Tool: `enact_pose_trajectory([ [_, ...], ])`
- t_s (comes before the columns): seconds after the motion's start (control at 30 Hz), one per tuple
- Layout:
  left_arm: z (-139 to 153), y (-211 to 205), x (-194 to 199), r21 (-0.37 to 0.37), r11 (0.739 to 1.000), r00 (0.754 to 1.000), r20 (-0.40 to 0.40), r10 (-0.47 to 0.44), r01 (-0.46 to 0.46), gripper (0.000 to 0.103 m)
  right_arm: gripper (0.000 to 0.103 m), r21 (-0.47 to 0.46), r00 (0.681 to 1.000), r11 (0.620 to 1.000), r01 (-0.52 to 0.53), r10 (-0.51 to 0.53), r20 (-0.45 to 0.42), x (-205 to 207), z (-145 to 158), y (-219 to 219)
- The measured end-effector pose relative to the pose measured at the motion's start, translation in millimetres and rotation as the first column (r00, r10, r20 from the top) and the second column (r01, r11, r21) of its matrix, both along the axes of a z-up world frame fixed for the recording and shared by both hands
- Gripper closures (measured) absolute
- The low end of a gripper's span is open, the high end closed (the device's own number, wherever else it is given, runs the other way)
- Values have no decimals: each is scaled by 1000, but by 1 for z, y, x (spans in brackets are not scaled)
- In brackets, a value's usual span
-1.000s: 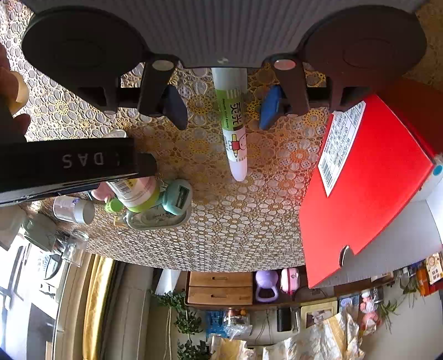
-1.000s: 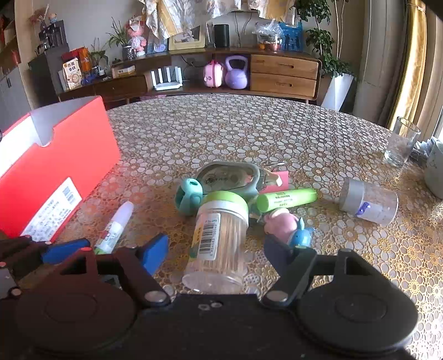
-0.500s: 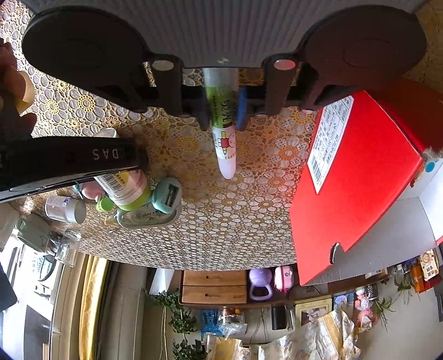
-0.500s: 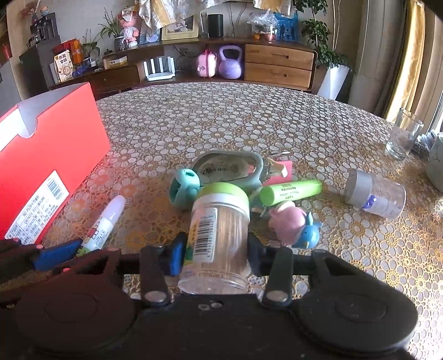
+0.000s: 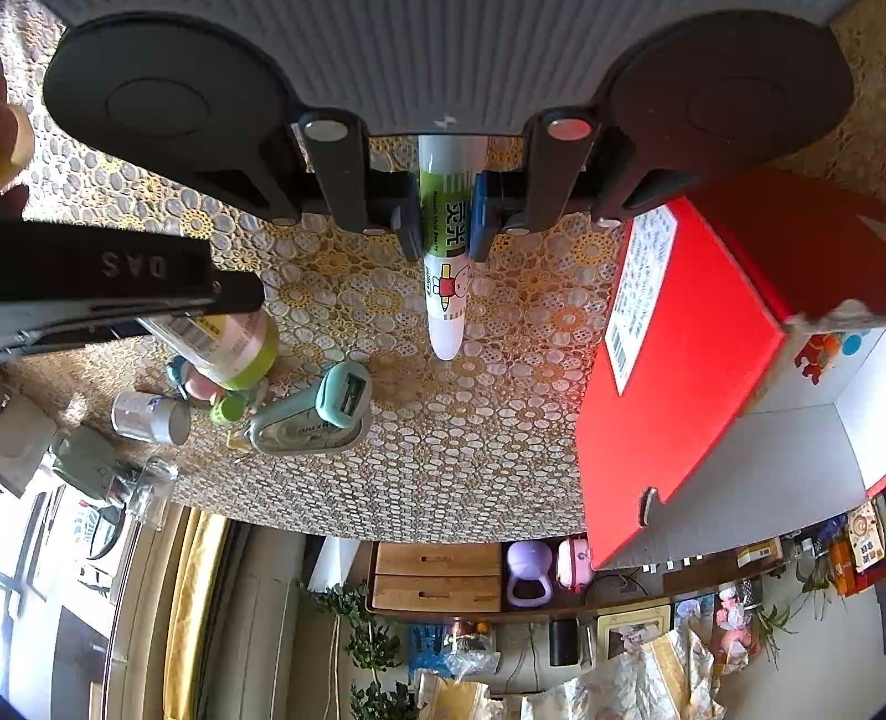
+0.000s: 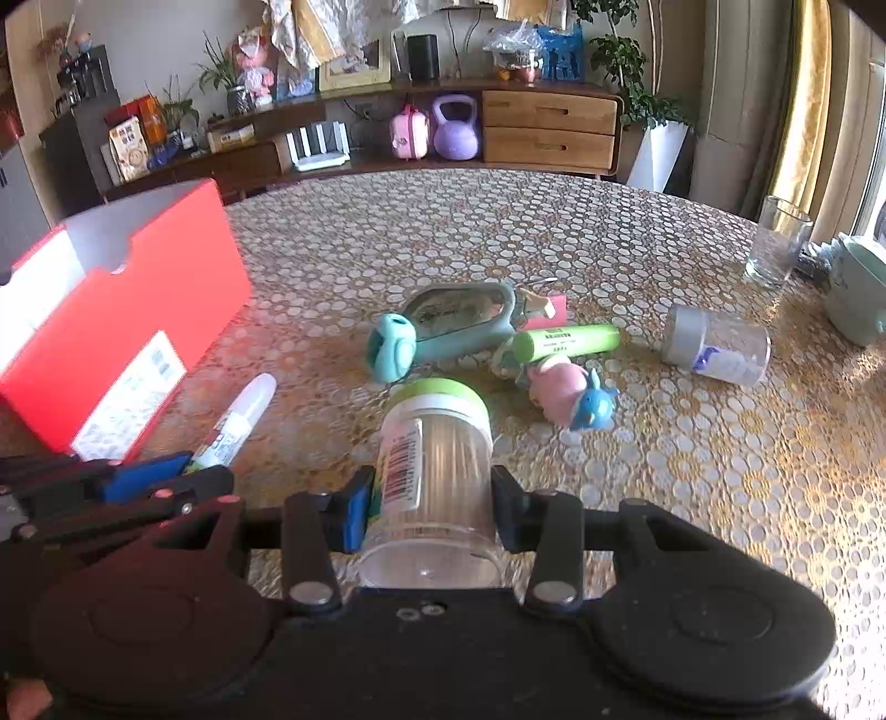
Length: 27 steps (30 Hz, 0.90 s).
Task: Organize rigid objects
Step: 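Grasp the clear toothpick jar with the right tool while the left tool grasps the glue stick, then carry the toothpick jar and glue stick over the red box with both tools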
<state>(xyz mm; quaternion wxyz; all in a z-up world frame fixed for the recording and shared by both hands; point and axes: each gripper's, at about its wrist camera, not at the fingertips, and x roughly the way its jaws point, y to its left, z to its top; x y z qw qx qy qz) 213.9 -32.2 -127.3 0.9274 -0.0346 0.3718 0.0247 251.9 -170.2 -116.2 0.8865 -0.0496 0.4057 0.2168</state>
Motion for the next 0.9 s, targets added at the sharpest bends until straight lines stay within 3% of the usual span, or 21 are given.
enact_pose_trajectory([
  [0.5, 64, 8, -43, -3, 1000, 998, 58, 5, -4, 86, 61, 73, 998, 997, -36, 32, 57, -60, 72, -1],
  [0.9, 119, 42, -62, 7, 1000, 992, 124, 15, -16, 86, 61, 57, 978, 991, -121, 109, 178, -84, 121, 33],
])
